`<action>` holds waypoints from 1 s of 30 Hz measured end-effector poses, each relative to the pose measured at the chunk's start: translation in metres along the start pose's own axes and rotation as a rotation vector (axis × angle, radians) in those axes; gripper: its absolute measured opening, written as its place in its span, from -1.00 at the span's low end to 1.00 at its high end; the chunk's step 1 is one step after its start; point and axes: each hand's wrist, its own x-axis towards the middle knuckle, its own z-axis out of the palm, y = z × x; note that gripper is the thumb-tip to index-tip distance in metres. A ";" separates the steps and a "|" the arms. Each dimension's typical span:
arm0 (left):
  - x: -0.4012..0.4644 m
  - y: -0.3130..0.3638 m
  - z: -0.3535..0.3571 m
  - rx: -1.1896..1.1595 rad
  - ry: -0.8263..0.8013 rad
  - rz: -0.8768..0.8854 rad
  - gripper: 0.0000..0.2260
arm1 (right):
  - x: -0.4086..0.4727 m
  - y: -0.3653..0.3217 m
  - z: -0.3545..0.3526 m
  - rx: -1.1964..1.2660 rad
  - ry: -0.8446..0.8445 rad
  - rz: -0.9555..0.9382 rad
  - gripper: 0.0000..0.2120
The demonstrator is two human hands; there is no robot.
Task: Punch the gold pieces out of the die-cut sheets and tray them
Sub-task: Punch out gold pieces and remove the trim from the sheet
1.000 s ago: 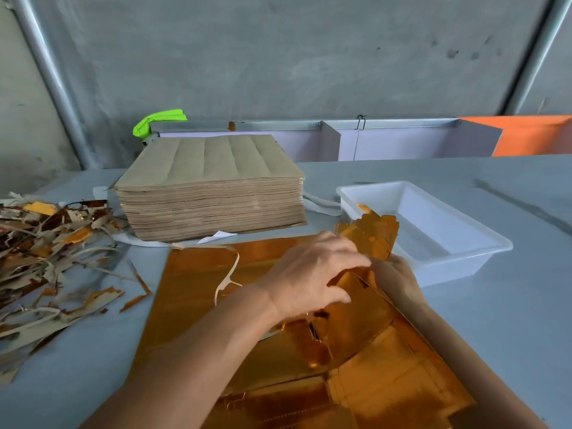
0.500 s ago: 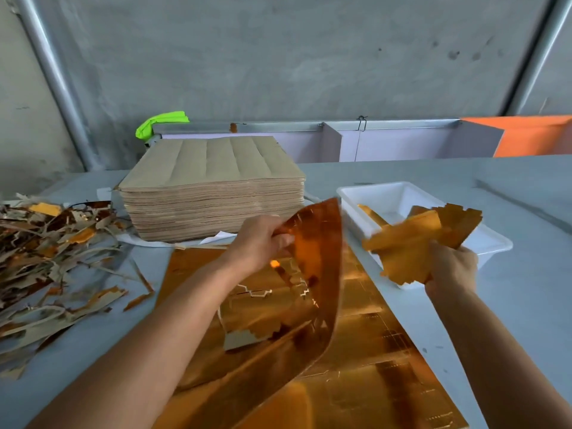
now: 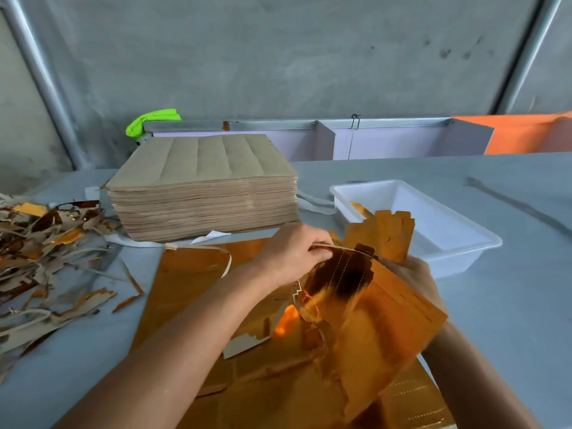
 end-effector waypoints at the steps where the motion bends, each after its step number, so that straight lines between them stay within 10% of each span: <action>1: 0.002 0.001 0.002 0.022 0.031 -0.020 -0.93 | -0.003 0.002 0.003 0.028 -0.042 0.000 -0.76; 7: 0.007 0.003 0.012 0.048 0.230 -0.158 -0.82 | -0.013 0.007 0.004 0.156 -0.273 -0.109 -0.76; 19: 0.000 0.019 0.018 0.166 0.350 -0.125 -0.71 | -0.014 0.009 0.022 0.211 -0.176 -0.145 -0.80; 30: -0.006 0.004 0.011 0.095 0.169 0.107 -0.76 | -0.003 0.011 0.019 0.197 -0.125 0.044 -0.74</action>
